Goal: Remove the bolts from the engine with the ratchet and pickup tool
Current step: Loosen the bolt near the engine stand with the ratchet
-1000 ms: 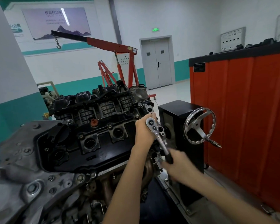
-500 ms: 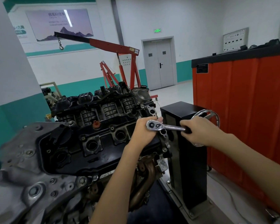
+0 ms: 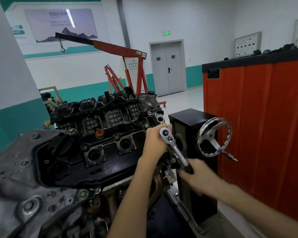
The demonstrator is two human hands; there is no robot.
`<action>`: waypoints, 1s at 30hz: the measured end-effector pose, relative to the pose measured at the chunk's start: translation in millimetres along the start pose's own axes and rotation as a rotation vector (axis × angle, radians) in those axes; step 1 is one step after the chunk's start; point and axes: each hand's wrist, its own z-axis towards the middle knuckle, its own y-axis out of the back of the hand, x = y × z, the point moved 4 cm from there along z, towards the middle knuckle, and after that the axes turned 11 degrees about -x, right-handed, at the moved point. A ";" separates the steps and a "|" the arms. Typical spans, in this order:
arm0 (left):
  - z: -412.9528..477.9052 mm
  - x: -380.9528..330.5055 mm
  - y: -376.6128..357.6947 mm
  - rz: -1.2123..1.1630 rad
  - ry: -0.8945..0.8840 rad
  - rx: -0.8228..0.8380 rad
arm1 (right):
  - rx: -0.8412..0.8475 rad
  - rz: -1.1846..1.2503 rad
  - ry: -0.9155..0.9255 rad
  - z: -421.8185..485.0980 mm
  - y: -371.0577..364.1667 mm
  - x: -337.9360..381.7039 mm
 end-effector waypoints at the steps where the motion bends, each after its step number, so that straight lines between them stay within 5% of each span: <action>1: 2.3 -1.0 3.3 0.023 -0.015 0.059 | 0.004 -0.169 0.059 12.0 18.5 -0.6; 4: 7.5 -6.0 11.6 0.103 -0.067 0.197 | -0.052 -0.703 0.333 49.2 70.1 18.8; 7: 5.8 -8.6 13.8 0.060 -0.029 0.109 | -0.135 -0.878 0.452 64.3 84.8 36.2; 10: 4.2 -0.8 10.8 -0.027 0.092 -0.046 | -0.146 -0.583 0.272 43.3 53.9 16.2; 16: -1.0 0.1 -8.9 -0.028 0.107 -0.086 | 0.012 0.479 -0.155 -25.6 -38.6 10.6; 18: -2.4 -1.4 -7.4 -0.068 0.111 -0.100 | 0.079 0.550 -0.153 -29.5 -47.8 18.4; 20: -1.6 -0.7 -3.0 -0.025 0.053 -0.050 | 0.068 0.382 -0.113 -22.9 -36.6 13.0; 26: 7.4 -10.4 13.3 0.094 -0.048 0.160 | -0.084 -0.662 0.255 42.7 61.2 19.2; 30: 3.2 -12.4 13.3 -0.009 0.072 -0.055 | -0.239 -0.821 0.335 52.5 74.7 36.4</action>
